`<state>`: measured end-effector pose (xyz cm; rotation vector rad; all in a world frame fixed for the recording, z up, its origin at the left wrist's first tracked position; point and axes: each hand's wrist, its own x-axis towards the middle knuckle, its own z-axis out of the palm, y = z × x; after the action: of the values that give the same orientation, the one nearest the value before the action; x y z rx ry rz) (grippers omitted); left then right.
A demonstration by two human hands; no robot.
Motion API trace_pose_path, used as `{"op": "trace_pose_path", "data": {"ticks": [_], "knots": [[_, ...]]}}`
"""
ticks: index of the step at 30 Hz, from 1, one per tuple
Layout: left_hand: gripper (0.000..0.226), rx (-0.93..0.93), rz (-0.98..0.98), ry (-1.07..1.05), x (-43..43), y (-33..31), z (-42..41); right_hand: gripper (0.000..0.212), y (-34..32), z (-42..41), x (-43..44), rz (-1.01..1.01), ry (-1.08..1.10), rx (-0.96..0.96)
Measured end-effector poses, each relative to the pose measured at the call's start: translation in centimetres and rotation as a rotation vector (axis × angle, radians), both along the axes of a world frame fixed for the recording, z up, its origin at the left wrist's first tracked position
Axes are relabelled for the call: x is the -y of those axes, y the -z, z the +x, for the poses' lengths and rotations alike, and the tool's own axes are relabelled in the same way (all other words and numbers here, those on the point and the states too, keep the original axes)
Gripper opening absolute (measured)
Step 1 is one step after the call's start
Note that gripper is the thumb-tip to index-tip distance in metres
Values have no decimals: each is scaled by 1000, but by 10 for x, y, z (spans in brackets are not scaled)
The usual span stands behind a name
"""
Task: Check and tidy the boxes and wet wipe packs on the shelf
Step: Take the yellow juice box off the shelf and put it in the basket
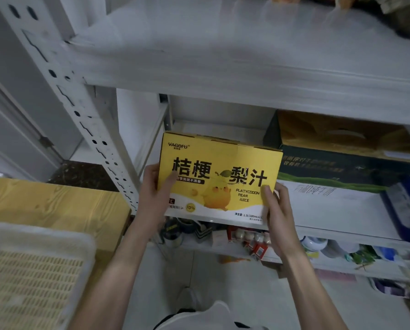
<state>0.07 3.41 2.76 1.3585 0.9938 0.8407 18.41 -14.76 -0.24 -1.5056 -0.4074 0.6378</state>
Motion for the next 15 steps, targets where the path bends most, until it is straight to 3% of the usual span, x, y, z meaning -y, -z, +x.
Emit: {"op": "trace_pose_path", "data": {"ticks": [6,15], "knots": [[35,73,19,56,47,-9,-27,29,-11,-5,35,95,55,-88],[39,96,-8,-114,100,-10,-44,26,-28,-20,81,38,31,83]]}}
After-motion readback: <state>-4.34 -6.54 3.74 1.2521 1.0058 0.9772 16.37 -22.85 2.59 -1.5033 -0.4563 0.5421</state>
